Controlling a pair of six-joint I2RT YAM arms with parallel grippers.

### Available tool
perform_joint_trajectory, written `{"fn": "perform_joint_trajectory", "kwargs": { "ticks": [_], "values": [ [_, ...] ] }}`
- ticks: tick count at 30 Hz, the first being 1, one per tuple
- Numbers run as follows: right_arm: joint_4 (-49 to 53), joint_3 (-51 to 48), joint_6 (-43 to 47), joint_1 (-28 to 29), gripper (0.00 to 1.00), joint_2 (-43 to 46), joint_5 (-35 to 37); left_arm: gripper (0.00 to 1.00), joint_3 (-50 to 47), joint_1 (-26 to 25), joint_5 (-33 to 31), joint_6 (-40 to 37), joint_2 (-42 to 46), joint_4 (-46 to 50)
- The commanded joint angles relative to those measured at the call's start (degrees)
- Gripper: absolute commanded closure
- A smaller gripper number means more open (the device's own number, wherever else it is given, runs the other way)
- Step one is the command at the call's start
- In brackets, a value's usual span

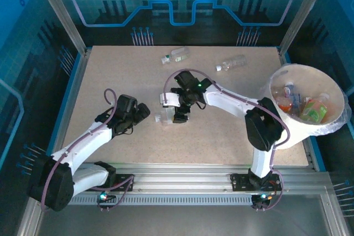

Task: Put the plastic bottles in the bin

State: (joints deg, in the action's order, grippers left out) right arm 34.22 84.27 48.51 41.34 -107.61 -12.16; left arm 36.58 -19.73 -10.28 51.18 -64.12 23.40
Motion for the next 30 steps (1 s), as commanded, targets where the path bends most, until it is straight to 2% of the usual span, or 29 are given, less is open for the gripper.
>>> {"fn": "perform_joint_trajectory", "kwargs": {
  "ticks": [1, 8, 17, 30],
  "values": [
    [8.99, 4.84, 6.59, 1.59, 0.0, -4.44, -0.14, 0.01, 0.21, 0.75, -0.26, 1.21, 0.33, 2.79],
    [13.69, 12.84, 4.79, 2.14, 0.0, -12.3, 2.74, 0.01, -0.89, 1.44, -0.24, 1.22, 1.76, 3.23],
    [14.44, 14.01, 1.64, 2.77, 0.01, -16.84, 7.82, 0.01, -1.16, 2.19, 0.05, 0.51, 1.74, 3.32],
    [8.6, 7.85, 0.83, 2.7, 0.15, -8.21, 6.24, 0.01, 0.78, 2.32, 3.09, 0.83, 0.04, 2.23]
  ]
}}
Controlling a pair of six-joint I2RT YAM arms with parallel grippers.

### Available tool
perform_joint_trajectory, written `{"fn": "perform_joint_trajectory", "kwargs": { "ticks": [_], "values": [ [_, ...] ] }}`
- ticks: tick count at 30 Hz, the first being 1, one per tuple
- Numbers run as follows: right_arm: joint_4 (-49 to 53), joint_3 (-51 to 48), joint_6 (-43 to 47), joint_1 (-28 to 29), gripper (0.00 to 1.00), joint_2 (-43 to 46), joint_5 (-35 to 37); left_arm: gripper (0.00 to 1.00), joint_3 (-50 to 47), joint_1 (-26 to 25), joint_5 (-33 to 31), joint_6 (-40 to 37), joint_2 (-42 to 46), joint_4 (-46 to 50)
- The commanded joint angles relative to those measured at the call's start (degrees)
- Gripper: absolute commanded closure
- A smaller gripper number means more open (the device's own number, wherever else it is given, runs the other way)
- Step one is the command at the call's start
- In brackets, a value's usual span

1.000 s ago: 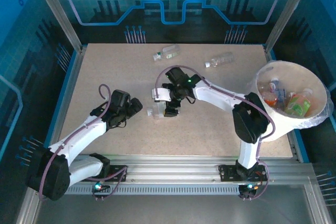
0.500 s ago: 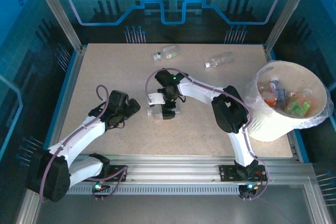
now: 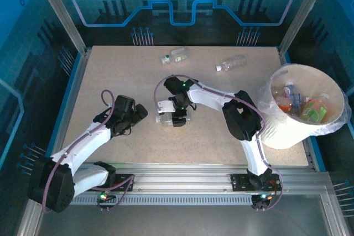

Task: Put the plastic bottles in the bin

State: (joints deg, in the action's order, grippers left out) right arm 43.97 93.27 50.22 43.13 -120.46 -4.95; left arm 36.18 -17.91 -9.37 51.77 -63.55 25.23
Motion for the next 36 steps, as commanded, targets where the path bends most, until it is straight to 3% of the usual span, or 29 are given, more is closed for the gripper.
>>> {"fn": "perform_joint_trajectory", "kwargs": {
  "ticks": [1, 12, 21, 31, 36],
  "values": [
    [-1.39, -1.57, -1.26, 0.89, 0.15, 5.48, -0.89, 0.01, 1.64, 0.58, 3.39, 0.16, -0.45, 0.01],
    [-8.13, -9.33, -11.08, -1.35, 0.2, 23.69, -1.88, 0.01, 4.88, 0.64, 20.48, -2.21, 4.86, -12.29],
    [-12.43, -16.11, -19.45, -7.4, 0.25, 41.93, -0.84, 0.01, 5.91, 0.6, 24.55, -2.2, 13.84, -24.76],
    [-15.75, -19.56, -35.72, -22.45, 0.27, 64.16, -3.92, 0.01, 5.53, 0.21, 31.56, -0.03, 10.14, -35.13],
    [-12.1, -17.56, -43.05, -29.52, 0.27, 69.73, 4.64, 0.01, 6.6, -2.1, 32.49, 0.01, 5.84, -37.99]
  ]
}}
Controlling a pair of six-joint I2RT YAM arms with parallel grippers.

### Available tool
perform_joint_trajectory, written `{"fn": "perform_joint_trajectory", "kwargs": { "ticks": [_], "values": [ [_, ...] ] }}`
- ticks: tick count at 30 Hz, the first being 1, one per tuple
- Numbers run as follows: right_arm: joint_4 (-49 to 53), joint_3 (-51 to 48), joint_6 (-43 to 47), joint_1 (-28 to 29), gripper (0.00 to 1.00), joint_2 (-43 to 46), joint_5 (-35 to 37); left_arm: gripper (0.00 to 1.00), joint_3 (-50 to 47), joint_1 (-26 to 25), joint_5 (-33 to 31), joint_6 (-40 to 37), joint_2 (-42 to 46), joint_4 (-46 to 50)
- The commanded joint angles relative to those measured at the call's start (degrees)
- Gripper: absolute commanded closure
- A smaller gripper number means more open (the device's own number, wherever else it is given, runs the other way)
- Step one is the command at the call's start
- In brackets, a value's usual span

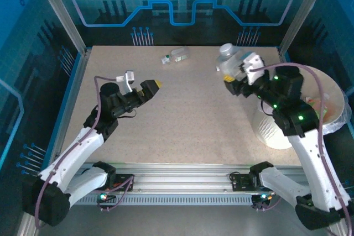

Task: Put the plastic bottles in the bin

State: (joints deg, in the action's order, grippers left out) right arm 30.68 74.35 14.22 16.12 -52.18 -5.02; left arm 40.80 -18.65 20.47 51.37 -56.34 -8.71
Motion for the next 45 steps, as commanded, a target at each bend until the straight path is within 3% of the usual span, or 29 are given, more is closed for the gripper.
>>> {"fn": "perform_joint_trajectory", "kwargs": {
  "ticks": [1, 5, 10, 15, 20, 25, 33, 45],
  "values": [
    [2.68, 2.18, -8.16, -3.7, 0.29, 2.11, 8.25, 0.01, 2.39, -2.07, 2.65, 0.0, -2.13, -4.07],
    [6.72, 3.03, -10.77, -8.35, 0.28, 3.81, 15.96, 0.01, 3.93, -4.2, 2.22, -1.14, -4.68, -4.27],
    [8.82, 2.98, -14.44, -18.91, 0.24, 4.73, 18.95, 0.01, 5.01, -5.21, 2.09, -1.45, -6.67, -4.41],
    [13.02, 3.7, -21.03, -31.11, 0.22, 2.79, 16.86, 0.01, 5.0, -5.42, 1.69, -1.58, -7.25, -4.15],
    [17.27, 3.88, -25.87, -37.33, 0.15, 0.6, 14.04, 0.01, 4.87, -5.47, 0.94, -1.96, -7.02, -3.08],
    [21.18, 5.77, -27.82, -38.08, 0.01, -2.3, 9.51, 0.01, 4.8, -5.51, 0.1, -2.16, -7.44, -2.53],
    [21.71, 7.39, -28.32, -38.02, 0.0, -2.66, 5.83, 0.01, 4.75, -5.47, -0.43, -2.28, -8.42, -2.46],
    [19.54, 7.13, -29.14, -37.1, 0.0, -5.2, -5.26, 0.01, 4.9, -5.41, -0.86, -3.03, -9.93, -1.83]
  ]
}}
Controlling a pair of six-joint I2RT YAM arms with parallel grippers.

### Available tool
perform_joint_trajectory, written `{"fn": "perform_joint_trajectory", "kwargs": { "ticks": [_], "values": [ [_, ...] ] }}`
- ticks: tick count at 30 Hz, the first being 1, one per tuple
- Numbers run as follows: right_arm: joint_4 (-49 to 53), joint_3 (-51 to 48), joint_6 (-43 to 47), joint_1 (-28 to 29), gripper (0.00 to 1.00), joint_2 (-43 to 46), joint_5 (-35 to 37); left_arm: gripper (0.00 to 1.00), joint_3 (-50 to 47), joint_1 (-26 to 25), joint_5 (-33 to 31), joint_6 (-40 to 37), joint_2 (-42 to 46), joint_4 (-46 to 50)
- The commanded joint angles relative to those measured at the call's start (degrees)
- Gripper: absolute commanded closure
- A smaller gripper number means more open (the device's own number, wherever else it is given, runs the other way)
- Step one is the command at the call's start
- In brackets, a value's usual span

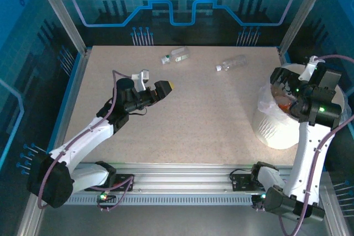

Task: Put the plastic bottles in the bin

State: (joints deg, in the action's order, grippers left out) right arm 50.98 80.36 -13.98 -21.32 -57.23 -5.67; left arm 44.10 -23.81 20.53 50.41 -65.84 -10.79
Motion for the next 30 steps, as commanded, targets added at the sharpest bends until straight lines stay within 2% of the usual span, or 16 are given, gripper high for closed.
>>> {"fn": "perform_joint_trajectory", "kwargs": {
  "ticks": [1, 8, 17, 20, 24, 27, 30],
  "values": [
    [-1.19, 1.27, -1.09, 0.9, 0.0, -0.24, -4.57, 0.01, 1.52, -0.27, -1.02, -2.16, -0.43, 0.24],
    [-5.11, 1.73, -1.21, 8.93, 0.0, -1.02, -5.91, 0.01, 1.17, -0.27, -2.17, -2.97, -0.09, 1.42],
    [-13.85, 0.53, -1.23, 25.74, 0.0, -4.25, -0.19, 0.01, -0.26, -0.18, -6.76, -3.07, 1.51, 3.68],
    [-18.45, -0.37, -1.73, 30.15, 0.0, -6.47, -0.36, 0.01, -0.33, -0.09, -9.63, -3.08, 1.81, 5.57],
    [-20.62, 1.88, -3.2, 35.63, 0.0, -12.74, 1.18, 0.01, 0.06, 0.24, -14.05, -2.23, 1.37, 9.03],
    [-22.72, 3.84, -4.91, 39.84, 0.0, -18.88, 5.32, 0.01, -0.05, 0.26, -16.64, -0.38, 0.98, 10.24],
    [-25.16, 5.54, -9.24, 41.58, 0.0, -25.28, 8.38, 0.01, -0.41, 0.26, -17.63, -0.18, 0.72, 10.23]
  ]
}}
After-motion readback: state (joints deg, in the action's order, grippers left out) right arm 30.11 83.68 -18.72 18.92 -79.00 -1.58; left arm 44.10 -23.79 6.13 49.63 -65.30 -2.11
